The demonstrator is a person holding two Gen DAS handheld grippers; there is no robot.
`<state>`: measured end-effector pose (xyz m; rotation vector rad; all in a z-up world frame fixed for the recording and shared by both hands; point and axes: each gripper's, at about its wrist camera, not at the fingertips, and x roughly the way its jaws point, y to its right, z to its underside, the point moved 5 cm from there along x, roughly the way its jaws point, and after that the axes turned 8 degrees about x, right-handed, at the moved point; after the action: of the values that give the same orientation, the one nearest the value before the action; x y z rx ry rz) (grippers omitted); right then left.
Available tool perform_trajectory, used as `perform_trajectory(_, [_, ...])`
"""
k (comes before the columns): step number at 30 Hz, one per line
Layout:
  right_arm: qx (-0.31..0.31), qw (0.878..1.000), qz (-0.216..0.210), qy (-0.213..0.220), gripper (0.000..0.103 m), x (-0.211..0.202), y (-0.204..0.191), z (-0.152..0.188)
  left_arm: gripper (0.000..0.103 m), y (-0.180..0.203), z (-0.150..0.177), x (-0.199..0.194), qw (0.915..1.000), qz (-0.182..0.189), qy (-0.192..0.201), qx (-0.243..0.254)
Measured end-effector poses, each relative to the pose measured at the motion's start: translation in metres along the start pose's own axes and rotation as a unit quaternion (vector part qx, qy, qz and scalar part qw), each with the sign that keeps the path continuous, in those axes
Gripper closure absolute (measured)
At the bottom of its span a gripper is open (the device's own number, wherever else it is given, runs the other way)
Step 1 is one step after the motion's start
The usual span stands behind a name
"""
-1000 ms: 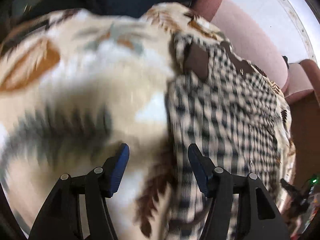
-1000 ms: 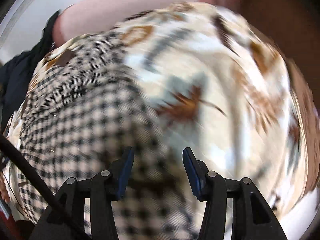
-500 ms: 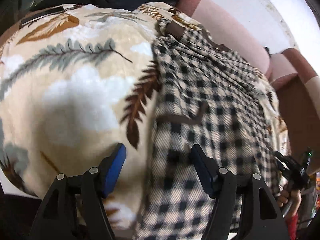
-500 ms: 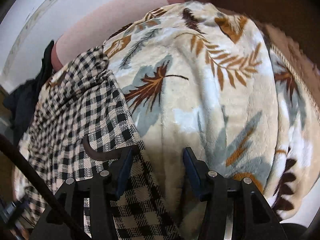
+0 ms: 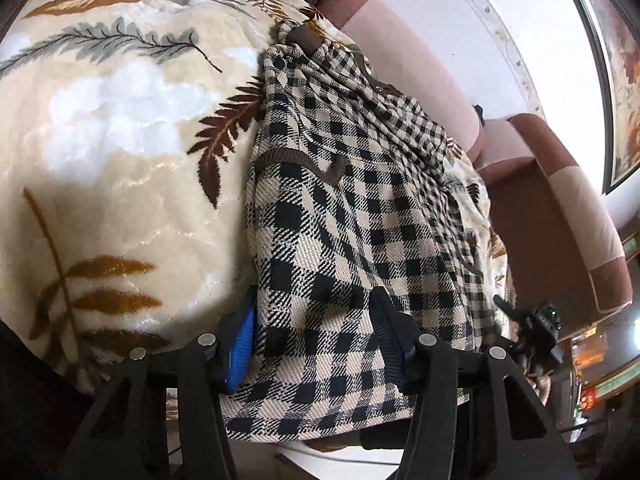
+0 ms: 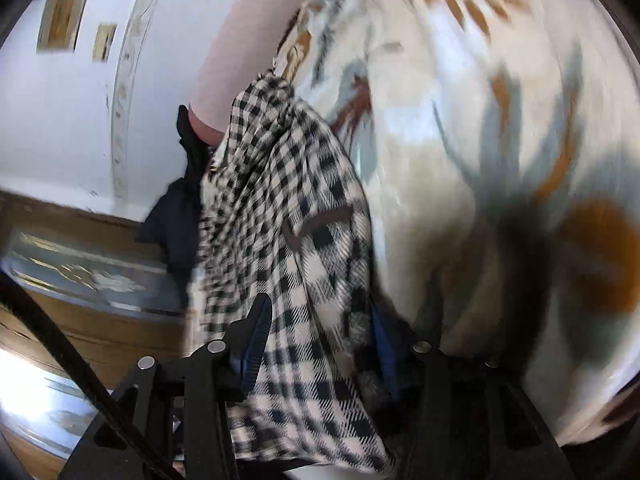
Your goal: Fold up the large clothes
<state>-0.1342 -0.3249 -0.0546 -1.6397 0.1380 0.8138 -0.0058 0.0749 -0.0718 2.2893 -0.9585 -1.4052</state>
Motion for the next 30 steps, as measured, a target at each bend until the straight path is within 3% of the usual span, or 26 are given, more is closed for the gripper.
perform_trajectory(5, [-0.036,0.999,0.022,-0.006,0.051,0.006,-0.01,0.013,0.051,0.007,0.003,0.0,0.9994,-0.022,-0.003,0.025])
perform_trajectory(10, [-0.062,0.997,0.044,-0.01,0.054,0.007,-0.013,0.035,0.083,0.007,0.007,0.001,0.997,-0.066,-0.009,0.041])
perform_trajectory(14, [-0.09,0.993,0.076,-0.008,0.061,0.008,-0.015,0.054,0.084,0.005,0.012,-0.003,0.997,-0.068,-0.002,0.036])
perform_trajectory(17, [-0.107,0.991,0.084,-0.014,0.062,0.008,-0.016,0.067,0.077,0.004,0.015,-0.001,0.9977,-0.061,-0.001,0.029])
perform_trajectory(19, [-0.115,0.989,0.091,-0.014,0.062,0.009,-0.016,0.068,0.053,0.006,0.014,0.0,0.9991,-0.037,0.002,0.02])
perform_trajectory(21, [-0.117,0.988,0.096,-0.01,0.062,0.011,-0.016,0.069,0.043,0.011,0.013,0.003,0.9994,-0.029,0.002,0.018])
perform_trajectory(23, [-0.114,0.989,0.097,-0.006,0.062,0.01,-0.015,0.07,0.043,0.016,0.013,0.006,0.9978,-0.056,-0.004,0.035])
perform_trajectory(24, [-0.114,0.989,0.098,-0.004,0.062,0.011,-0.016,0.069,0.06,0.019,0.013,0.007,0.9961,-0.074,-0.008,0.047])
perform_trajectory(25, [-0.116,0.988,0.101,0.001,0.062,0.011,-0.017,0.07,0.09,0.019,0.012,0.007,0.991,-0.117,-0.015,0.064])
perform_trajectory(26, [-0.119,0.987,0.111,0.007,0.067,0.011,-0.018,0.07,0.095,0.017,0.01,0.007,0.987,-0.141,-0.024,0.073])
perform_trajectory(27, [-0.122,0.985,0.124,0.011,0.074,0.011,-0.018,0.071,0.096,0.013,0.007,0.003,0.9896,-0.126,-0.028,0.062])
perform_trajectory(28, [-0.125,0.983,0.135,0.013,0.091,0.01,-0.019,0.071,0.096,0.006,0.001,-0.006,0.9926,-0.114,-0.023,0.035])
perform_trajectory(30, [-0.122,0.985,0.119,0.016,0.093,0.001,-0.024,0.068,0.097,-0.004,-0.009,-0.029,0.9908,-0.133,-0.001,0.02])
